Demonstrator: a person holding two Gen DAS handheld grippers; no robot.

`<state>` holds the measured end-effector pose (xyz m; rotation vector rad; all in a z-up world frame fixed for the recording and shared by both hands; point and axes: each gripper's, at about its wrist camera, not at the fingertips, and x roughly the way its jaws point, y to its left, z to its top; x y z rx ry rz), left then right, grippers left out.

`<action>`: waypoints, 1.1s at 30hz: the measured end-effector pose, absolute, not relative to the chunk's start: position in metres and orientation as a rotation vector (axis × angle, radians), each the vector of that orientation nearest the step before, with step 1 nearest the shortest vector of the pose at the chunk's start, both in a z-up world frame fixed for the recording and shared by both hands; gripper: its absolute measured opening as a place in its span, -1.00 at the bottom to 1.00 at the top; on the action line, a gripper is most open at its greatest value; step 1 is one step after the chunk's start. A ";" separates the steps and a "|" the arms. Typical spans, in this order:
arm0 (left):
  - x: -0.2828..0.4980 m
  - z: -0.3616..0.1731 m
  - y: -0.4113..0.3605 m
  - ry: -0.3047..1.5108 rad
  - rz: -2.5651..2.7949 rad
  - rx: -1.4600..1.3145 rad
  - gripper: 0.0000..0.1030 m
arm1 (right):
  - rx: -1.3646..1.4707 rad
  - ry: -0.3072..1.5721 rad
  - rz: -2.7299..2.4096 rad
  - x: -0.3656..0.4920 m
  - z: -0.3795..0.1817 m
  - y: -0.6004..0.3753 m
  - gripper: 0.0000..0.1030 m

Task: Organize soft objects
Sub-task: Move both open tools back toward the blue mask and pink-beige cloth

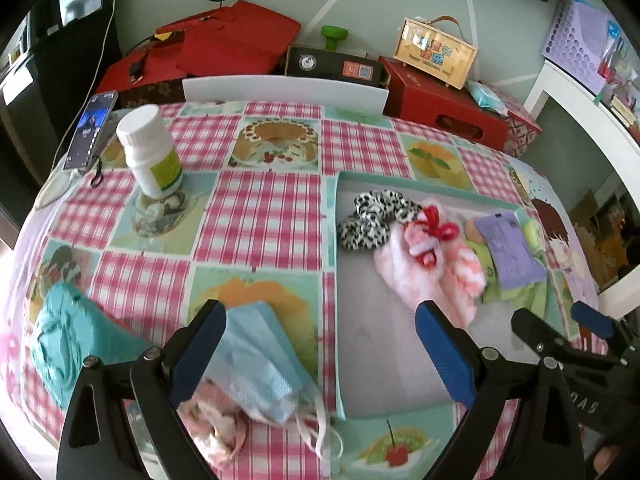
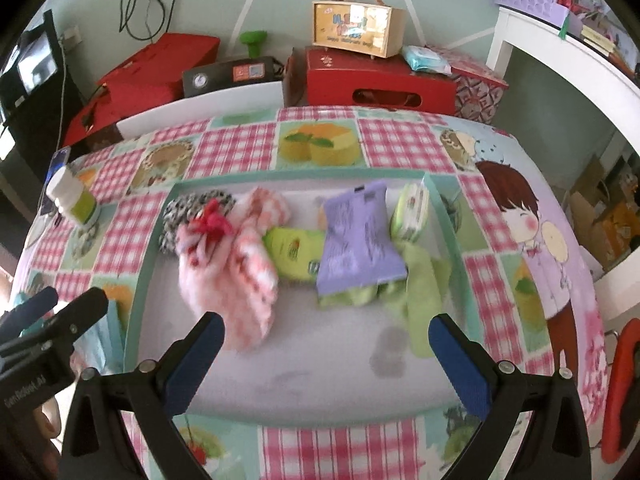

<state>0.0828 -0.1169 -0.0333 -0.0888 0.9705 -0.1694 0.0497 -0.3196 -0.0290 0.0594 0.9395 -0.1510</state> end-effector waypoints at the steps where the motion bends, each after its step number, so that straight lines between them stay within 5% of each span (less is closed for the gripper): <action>1: 0.080 -0.033 -0.116 0.972 -0.171 -0.094 0.86 | 0.058 0.943 -0.143 0.045 -0.030 -0.317 1.00; 33: 0.005 -0.022 -0.042 0.891 -0.164 -0.200 0.88 | 0.003 0.917 0.014 -0.025 -0.008 -0.255 1.00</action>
